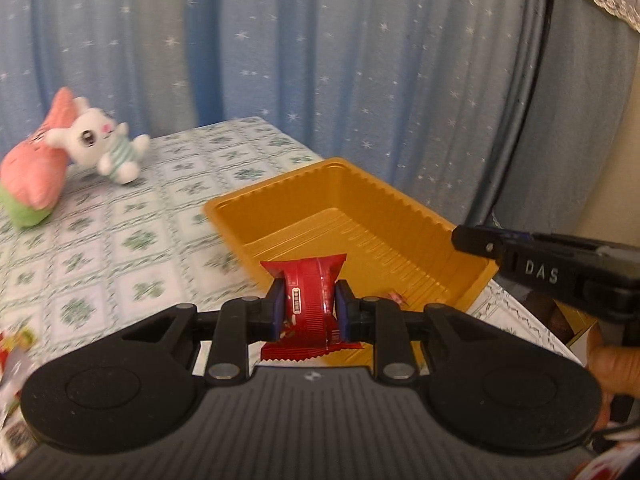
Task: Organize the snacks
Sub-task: 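Carry both red candies to the orange tray and open both tools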
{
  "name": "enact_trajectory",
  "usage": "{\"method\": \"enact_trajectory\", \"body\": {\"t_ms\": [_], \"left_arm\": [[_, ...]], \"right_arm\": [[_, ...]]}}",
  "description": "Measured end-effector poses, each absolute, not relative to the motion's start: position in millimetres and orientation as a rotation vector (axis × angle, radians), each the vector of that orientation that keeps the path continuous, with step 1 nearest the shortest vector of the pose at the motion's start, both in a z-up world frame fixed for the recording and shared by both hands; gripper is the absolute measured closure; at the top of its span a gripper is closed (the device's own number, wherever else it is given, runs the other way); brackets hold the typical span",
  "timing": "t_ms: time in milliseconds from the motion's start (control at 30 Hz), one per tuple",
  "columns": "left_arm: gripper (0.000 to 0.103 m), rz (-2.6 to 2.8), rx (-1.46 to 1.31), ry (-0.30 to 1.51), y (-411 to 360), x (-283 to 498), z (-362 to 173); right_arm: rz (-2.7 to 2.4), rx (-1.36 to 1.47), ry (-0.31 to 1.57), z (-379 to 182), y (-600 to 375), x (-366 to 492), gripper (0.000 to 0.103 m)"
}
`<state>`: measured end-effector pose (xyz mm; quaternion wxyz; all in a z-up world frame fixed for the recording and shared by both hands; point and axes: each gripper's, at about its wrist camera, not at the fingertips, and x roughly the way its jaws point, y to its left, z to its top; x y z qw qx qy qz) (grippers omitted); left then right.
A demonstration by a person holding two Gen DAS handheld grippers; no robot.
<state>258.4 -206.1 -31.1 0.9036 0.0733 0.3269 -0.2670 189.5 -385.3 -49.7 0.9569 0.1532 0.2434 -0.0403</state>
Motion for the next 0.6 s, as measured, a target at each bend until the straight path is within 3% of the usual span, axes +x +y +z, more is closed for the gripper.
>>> {"method": "enact_trajectory", "body": {"t_ms": [400,467,600], "left_arm": [[0.079,-0.584,0.17,0.709,-241,286,-55],[0.06,-0.586,0.159,0.712,-240,289,-57],[0.055,-0.579,0.163,0.693,-231,286,-54]], "right_arm": [[-0.087,0.345,0.487,-54,-400,204,0.085],[-0.093,0.349,0.489,-55,-402,204,0.085],[-0.094,0.354,0.497,-57,-403,205,0.085]]}}
